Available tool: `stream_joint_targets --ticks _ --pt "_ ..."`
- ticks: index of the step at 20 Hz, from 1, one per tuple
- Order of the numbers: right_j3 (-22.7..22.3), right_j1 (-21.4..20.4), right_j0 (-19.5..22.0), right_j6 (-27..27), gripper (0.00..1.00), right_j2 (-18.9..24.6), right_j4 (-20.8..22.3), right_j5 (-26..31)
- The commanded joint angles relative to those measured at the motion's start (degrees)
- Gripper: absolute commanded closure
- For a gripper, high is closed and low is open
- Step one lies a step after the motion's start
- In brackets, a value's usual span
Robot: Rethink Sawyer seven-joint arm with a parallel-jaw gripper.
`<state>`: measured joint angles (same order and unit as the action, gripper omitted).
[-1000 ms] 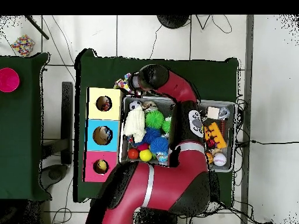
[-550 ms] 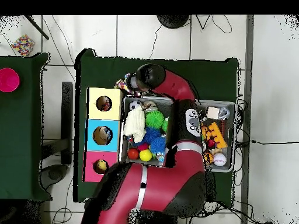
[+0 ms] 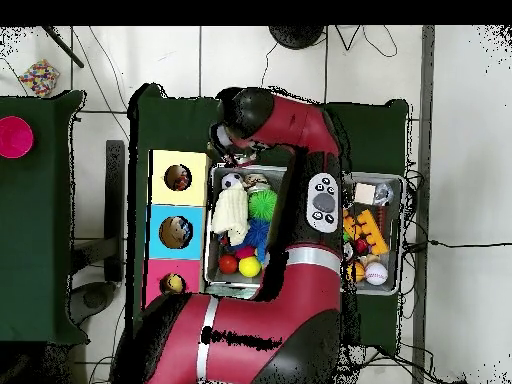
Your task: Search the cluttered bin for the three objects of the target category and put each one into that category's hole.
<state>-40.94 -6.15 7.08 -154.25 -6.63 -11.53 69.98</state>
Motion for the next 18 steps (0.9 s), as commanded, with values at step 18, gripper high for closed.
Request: stream_joint_targets --ticks 18 --pt "11.76 -3.52 -2.45 -22.23 1.00 -7.80 -4.67 17.77"
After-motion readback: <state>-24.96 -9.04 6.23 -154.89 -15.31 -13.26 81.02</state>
